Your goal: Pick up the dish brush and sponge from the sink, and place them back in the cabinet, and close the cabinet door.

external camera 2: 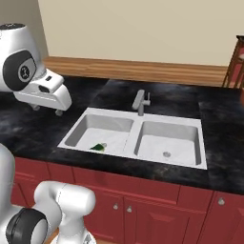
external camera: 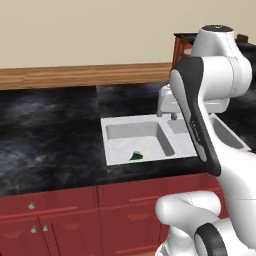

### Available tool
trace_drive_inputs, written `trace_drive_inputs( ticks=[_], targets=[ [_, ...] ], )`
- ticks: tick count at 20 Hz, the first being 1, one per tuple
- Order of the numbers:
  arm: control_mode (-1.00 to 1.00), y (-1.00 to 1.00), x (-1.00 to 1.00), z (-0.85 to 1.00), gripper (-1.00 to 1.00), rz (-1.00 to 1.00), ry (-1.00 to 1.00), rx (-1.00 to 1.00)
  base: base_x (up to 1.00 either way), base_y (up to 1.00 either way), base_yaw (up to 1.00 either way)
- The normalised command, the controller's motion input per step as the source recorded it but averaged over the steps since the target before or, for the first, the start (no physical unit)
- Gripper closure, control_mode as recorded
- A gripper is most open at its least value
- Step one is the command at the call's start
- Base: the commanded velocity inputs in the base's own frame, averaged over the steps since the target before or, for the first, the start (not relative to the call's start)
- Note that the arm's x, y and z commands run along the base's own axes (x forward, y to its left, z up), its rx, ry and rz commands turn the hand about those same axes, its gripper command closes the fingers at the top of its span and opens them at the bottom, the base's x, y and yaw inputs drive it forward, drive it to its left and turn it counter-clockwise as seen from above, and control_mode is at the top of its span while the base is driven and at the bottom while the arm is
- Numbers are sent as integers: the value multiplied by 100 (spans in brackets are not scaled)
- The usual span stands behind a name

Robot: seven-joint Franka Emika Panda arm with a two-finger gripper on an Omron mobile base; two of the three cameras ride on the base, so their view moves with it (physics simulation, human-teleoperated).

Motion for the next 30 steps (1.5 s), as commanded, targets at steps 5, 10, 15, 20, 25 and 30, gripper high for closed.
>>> trace_drive_inputs(
  ticks=[5,10,15,20,25,30],
  targets=[
    [100,0,0,0,-100,0,0,0,53,0,0],
    [100,0,0,0,-100,0,0,0,44,0,0],
    [100,0,0,0,-100,0,0,0,32,0,0],
    [100,0,0,0,-100,0,0,0,35,0,-4],
    [100,0,0,0,-100,0,0,0,32,0,-9],
    [100,0,0,0,-100,0,0,0,30,0,-7]
  ],
)
